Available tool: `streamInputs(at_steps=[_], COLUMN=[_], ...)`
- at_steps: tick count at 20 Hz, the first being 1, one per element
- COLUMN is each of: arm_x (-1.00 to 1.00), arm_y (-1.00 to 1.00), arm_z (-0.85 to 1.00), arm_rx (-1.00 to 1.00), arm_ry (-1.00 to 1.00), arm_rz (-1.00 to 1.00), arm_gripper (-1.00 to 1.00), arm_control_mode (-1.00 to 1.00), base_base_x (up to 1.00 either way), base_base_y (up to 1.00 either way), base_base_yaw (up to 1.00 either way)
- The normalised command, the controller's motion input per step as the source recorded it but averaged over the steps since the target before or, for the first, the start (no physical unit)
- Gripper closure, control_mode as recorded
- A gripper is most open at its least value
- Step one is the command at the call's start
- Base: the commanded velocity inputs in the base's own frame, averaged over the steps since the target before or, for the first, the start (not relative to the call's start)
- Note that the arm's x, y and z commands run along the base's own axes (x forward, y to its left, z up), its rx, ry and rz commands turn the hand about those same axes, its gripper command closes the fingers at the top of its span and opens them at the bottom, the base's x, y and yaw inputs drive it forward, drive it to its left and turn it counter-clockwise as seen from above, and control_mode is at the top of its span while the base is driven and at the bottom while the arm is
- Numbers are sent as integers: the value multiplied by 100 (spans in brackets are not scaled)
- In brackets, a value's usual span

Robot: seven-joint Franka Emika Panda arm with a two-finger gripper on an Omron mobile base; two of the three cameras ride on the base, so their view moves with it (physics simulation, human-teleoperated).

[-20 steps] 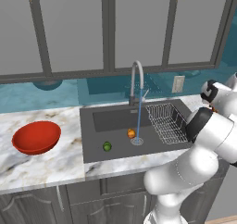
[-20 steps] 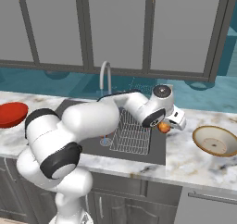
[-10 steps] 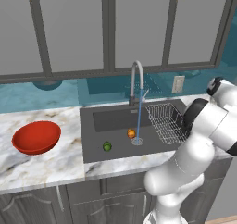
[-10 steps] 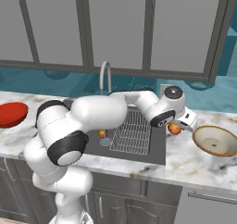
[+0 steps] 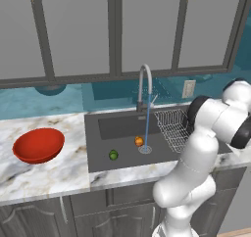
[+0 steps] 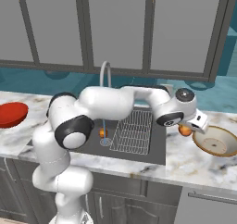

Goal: Pick the peachs from the sink and place them in one bowl. Place the avocado in the other bowl. Then turn off the sink faucet.

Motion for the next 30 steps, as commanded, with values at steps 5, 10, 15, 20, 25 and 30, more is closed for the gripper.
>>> streamInputs(at_steps=[5, 10, 15, 20, 25, 30], arm_x=[0, 1, 18, 42, 51, 53], arm_y=[-50, -64, -62, -45, -15, 0], arm_z=[0, 0, 0, -6, -48, -78], arm_rx=[1, 2, 2, 2, 0, 0], arm_ry=[0, 0, 0, 0, 0, 0], arm_rz=[0, 0, 0, 0, 0, 0], arm_gripper=[100, 100, 100, 100, 100, 100], arm_control_mode=[-100, -100, -100, -100, -100, -100], base_base_x=[0, 0, 0, 0, 0, 0], base_base_y=[0, 0, 0, 0, 0, 0], base_base_yaw=[0, 0, 0, 0, 0, 0])
